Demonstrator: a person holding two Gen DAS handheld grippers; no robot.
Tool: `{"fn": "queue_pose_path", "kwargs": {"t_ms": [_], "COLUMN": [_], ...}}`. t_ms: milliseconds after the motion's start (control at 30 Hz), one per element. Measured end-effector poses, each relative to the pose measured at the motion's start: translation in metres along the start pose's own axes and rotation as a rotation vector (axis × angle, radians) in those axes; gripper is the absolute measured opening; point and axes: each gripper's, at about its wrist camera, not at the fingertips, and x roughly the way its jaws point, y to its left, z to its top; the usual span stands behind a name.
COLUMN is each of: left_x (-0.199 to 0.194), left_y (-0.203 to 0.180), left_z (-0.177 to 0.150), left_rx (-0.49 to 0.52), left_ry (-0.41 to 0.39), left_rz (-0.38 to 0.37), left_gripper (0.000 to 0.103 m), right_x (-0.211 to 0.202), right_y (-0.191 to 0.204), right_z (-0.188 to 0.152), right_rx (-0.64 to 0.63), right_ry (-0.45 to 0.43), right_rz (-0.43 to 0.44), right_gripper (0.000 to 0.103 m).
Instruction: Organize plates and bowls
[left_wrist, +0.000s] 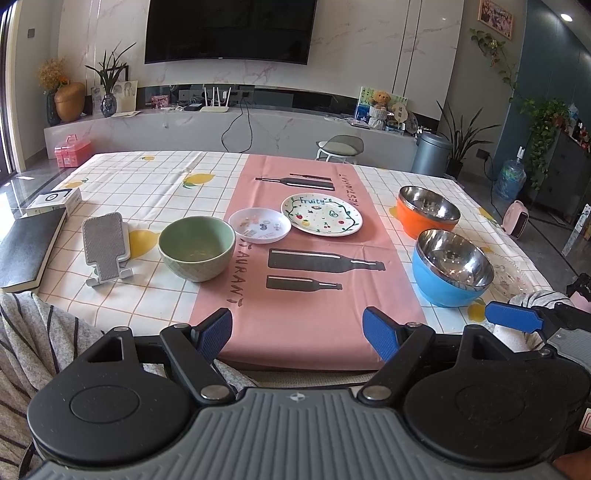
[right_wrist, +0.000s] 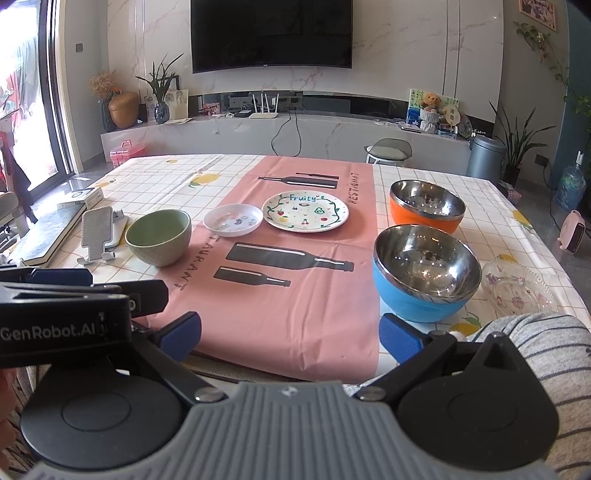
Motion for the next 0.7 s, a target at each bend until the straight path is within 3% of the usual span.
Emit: {"fn": "queue_pose_path", "kwargs": {"t_ms": [167, 700], "left_x": [-0.001, -0.006], "left_y": [0.0, 0.003], "left_z": [0.002, 0.014], "left_rx": [-0.002, -0.019], "left_ry": [0.067, 0.007], "left_rz": [0.012, -0.023], "left_gripper": [0.094, 0.094], "right_x": [-0.002, -0.01], "right_y": [0.0, -0.004], "right_z": [0.0, 0.007], "right_rx": [-0.001, -0.002], "right_ry": [0.0, -0.022], "right_rz": [0.002, 0.0], "right_gripper": [0.1, 0.1]}}
